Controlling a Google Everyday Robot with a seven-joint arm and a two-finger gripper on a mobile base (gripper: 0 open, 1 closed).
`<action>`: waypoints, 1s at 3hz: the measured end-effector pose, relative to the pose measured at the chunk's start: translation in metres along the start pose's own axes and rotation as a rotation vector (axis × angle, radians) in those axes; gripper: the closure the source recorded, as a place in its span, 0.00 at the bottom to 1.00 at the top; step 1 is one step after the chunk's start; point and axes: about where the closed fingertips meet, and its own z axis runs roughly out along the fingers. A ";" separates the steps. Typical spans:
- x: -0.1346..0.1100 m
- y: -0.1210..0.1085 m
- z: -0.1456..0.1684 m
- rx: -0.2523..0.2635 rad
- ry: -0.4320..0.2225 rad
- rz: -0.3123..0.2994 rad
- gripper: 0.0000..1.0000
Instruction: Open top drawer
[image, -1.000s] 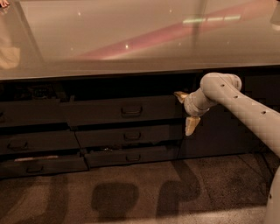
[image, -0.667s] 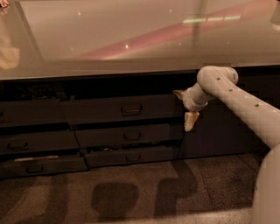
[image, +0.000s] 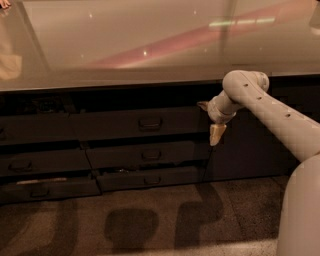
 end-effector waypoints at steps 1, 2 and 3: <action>0.000 0.000 0.000 0.000 0.000 0.000 0.04; 0.000 0.000 0.000 0.000 0.000 0.000 0.23; 0.000 0.000 0.000 0.000 0.000 0.000 0.46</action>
Offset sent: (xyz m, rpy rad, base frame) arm 0.0000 0.0000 0.0000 0.0000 0.0000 0.0000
